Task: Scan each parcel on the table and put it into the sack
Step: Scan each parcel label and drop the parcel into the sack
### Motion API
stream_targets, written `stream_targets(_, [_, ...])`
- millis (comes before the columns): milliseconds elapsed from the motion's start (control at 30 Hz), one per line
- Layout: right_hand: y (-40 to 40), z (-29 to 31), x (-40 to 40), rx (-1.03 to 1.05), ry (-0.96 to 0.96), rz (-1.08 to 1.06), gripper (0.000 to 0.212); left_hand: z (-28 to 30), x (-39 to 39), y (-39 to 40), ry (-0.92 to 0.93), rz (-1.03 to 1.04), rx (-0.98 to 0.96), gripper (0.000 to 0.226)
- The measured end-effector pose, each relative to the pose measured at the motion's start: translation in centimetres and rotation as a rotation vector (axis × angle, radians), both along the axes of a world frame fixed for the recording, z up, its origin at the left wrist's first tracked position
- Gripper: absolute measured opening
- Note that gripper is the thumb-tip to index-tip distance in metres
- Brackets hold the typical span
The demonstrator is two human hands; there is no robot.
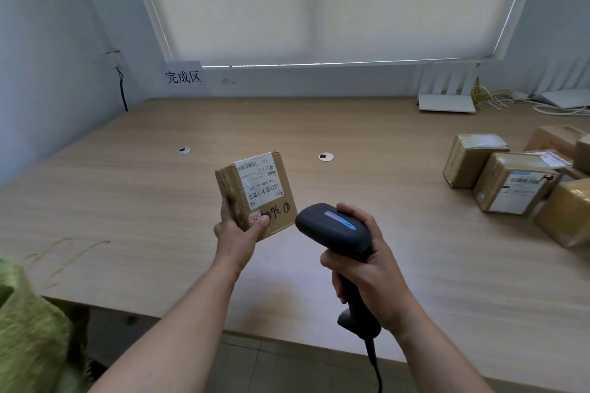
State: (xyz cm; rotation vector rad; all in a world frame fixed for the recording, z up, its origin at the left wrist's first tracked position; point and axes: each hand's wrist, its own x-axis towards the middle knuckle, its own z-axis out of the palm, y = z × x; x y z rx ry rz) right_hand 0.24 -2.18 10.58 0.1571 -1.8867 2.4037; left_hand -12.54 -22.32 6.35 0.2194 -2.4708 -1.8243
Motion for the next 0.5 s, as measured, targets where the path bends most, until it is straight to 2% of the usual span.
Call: stream_targets(500, [1.3, 0.3, 0.5, 0.025, 0.018, -0.038, 0.063, 0.0, 0.8, 0.9, 0.025, 0.003, -0.034, 0.083])
